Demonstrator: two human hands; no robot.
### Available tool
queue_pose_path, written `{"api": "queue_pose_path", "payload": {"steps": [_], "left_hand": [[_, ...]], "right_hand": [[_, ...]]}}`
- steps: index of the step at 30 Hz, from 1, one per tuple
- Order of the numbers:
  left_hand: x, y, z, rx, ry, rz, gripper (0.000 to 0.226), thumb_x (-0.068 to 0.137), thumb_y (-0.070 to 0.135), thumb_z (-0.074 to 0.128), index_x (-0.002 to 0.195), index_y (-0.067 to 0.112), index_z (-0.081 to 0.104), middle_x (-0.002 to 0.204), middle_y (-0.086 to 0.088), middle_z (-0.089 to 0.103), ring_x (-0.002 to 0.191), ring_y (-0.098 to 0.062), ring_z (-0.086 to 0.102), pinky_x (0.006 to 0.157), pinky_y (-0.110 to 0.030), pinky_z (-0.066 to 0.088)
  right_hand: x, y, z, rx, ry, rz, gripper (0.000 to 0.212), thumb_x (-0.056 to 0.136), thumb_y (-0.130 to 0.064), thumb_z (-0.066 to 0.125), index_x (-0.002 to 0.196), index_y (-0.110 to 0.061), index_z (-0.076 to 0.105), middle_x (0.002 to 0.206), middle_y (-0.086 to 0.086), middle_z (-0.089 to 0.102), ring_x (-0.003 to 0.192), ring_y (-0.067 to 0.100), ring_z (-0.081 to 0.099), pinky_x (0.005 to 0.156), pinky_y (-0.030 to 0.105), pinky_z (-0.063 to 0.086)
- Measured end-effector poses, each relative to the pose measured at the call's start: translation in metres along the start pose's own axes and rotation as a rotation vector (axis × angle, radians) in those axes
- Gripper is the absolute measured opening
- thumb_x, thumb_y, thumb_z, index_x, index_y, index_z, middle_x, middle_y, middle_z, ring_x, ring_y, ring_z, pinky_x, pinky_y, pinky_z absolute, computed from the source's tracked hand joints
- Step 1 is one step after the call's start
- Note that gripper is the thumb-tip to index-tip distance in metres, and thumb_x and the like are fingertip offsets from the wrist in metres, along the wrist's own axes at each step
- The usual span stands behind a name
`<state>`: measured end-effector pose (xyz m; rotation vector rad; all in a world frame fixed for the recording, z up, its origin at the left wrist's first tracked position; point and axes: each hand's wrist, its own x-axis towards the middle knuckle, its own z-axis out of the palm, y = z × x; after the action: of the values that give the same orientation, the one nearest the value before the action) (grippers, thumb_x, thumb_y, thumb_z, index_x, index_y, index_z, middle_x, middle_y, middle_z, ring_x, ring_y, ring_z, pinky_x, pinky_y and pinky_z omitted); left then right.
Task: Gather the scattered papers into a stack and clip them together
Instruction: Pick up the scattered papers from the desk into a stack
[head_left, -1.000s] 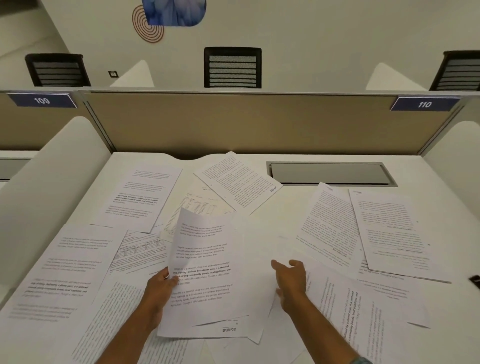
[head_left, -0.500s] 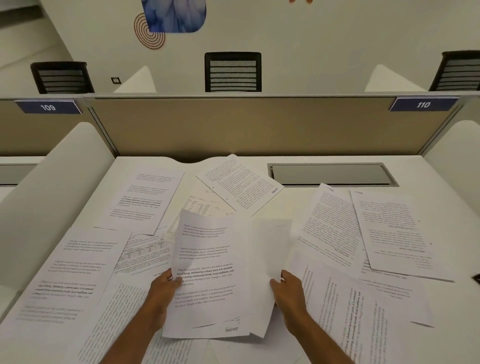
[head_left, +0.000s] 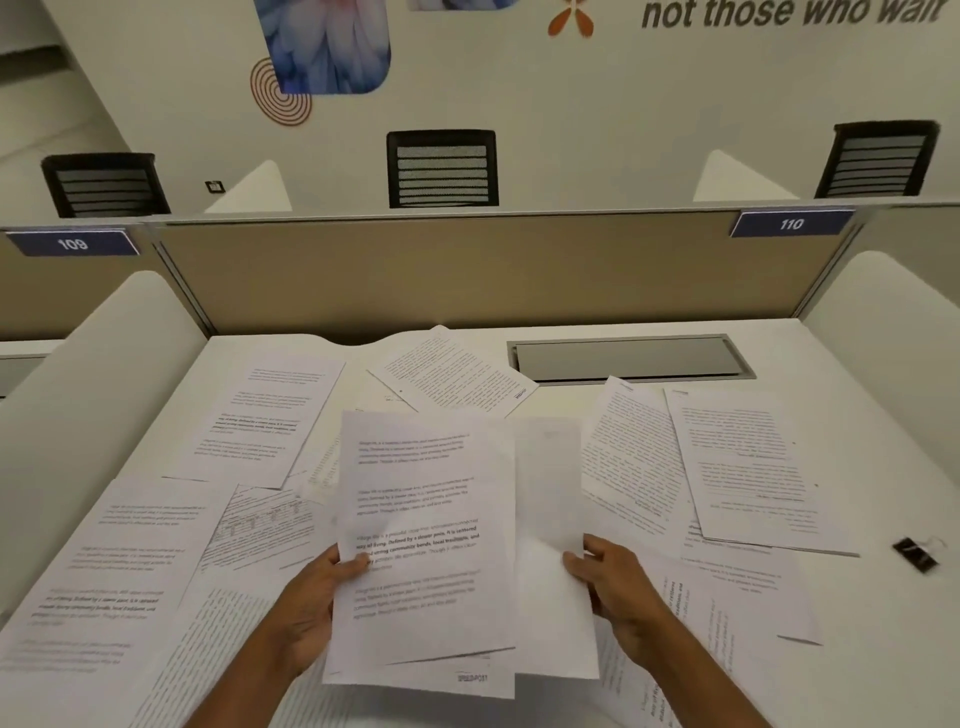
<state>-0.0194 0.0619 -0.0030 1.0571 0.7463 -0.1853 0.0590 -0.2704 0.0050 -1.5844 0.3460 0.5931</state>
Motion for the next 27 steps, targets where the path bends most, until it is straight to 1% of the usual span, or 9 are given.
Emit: {"api": "queue_pose_path", "payload": {"steps": [4, 10, 13, 16, 18, 20, 22, 24, 27], "left_hand": [[0.001, -0.012, 0.026, 0.049, -0.008, 0.015, 0.033, 0.1, 0.002, 0.055, 0.131, 0.009, 0.063, 0.124, -0.02, 0.073, 0.106, -0.039, 0.07, 0.075, -0.046, 0.065], [0.004, -0.029, 0.058, 0.156, -0.083, -0.033, 0.034, 0.1, 0.007, 0.057, 0.132, 0.012, 0.063, 0.124, -0.018, 0.074, 0.107, -0.04, 0.074, 0.086, -0.053, 0.062], [0.005, -0.032, 0.066, 0.141, -0.071, 0.003, 0.037, 0.099, 0.006, 0.058, 0.135, 0.013, 0.061, 0.123, -0.016, 0.075, 0.104, -0.04, 0.074, 0.076, -0.049, 0.065], [0.007, -0.028, 0.063, 0.088, 0.004, 0.077, 0.041, 0.1, 0.005, 0.056, 0.139, 0.016, 0.059, 0.128, -0.015, 0.072, 0.107, -0.037, 0.07, 0.077, -0.045, 0.062], [0.005, -0.022, 0.059, 0.045, 0.039, 0.118, 0.041, 0.101, 0.004, 0.054, 0.139, 0.017, 0.059, 0.127, -0.014, 0.071, 0.106, -0.034, 0.069, 0.075, -0.043, 0.064], [0.002, -0.017, 0.054, 0.001, 0.069, 0.151, 0.037, 0.101, 0.003, 0.052, 0.134, 0.017, 0.061, 0.119, -0.009, 0.074, 0.101, -0.03, 0.072, 0.069, -0.039, 0.066], [-0.001, -0.014, 0.049, -0.032, 0.092, 0.189, 0.035, 0.102, 0.002, 0.049, 0.131, 0.016, 0.062, 0.114, -0.007, 0.075, 0.091, -0.025, 0.077, 0.066, -0.036, 0.066], [0.001, -0.015, 0.045, -0.024, 0.149, 0.212, 0.039, 0.103, 0.001, 0.047, 0.138, 0.013, 0.059, 0.124, -0.012, 0.07, 0.093, -0.026, 0.075, 0.069, -0.038, 0.066], [0.004, -0.024, 0.043, 0.02, 0.253, 0.22, 0.044, 0.103, 0.0, 0.049, 0.145, 0.013, 0.054, 0.137, -0.015, 0.064, 0.106, -0.031, 0.066, 0.087, -0.046, 0.059]], "right_hand": [[-0.007, -0.003, 0.002, -0.008, -0.07, -0.013, 0.024, 0.098, -0.014, 0.063, 0.121, -0.016, 0.067, 0.115, 0.002, 0.076, 0.1, 0.022, 0.074, 0.073, 0.03, 0.063], [-0.014, -0.005, -0.005, -0.07, -0.176, -0.05, 0.023, 0.094, -0.014, 0.067, 0.115, -0.019, 0.074, 0.104, 0.001, 0.081, 0.094, 0.022, 0.078, 0.084, 0.041, 0.063], [-0.006, 0.001, -0.025, -0.071, -0.049, -0.063, 0.018, 0.095, -0.025, 0.067, 0.109, -0.018, 0.074, 0.102, 0.005, 0.079, 0.092, 0.024, 0.077, 0.083, 0.038, 0.063], [0.012, 0.02, -0.071, -0.396, 0.319, -0.211, 0.026, 0.092, -0.025, 0.071, 0.115, -0.015, 0.069, 0.108, 0.009, 0.074, 0.098, 0.026, 0.071, 0.085, 0.038, 0.057], [0.021, 0.034, -0.106, -0.687, 0.43, -0.218, 0.045, 0.089, -0.025, 0.073, 0.131, -0.015, 0.06, 0.127, 0.011, 0.065, 0.116, 0.029, 0.06, 0.099, 0.041, 0.048], [0.028, 0.043, -0.134, -0.979, 0.382, -0.145, 0.065, 0.087, -0.037, 0.072, 0.144, -0.019, 0.047, 0.142, 0.01, 0.05, 0.131, 0.03, 0.045, 0.107, 0.047, 0.038], [0.032, 0.046, -0.149, -1.169, 0.303, -0.088, 0.078, 0.083, -0.052, 0.07, 0.148, -0.023, 0.039, 0.147, 0.008, 0.041, 0.135, 0.029, 0.038, 0.108, 0.048, 0.036], [0.037, 0.043, -0.155, -1.206, 0.254, -0.081, 0.081, 0.078, -0.059, 0.072, 0.145, -0.025, 0.04, 0.144, 0.007, 0.042, 0.134, 0.028, 0.039, 0.108, 0.048, 0.038], [0.042, 0.034, -0.158, -1.221, 0.193, -0.084, 0.08, 0.073, -0.058, 0.076, 0.139, -0.025, 0.044, 0.138, 0.005, 0.049, 0.129, 0.026, 0.045, 0.107, 0.047, 0.039]]}}
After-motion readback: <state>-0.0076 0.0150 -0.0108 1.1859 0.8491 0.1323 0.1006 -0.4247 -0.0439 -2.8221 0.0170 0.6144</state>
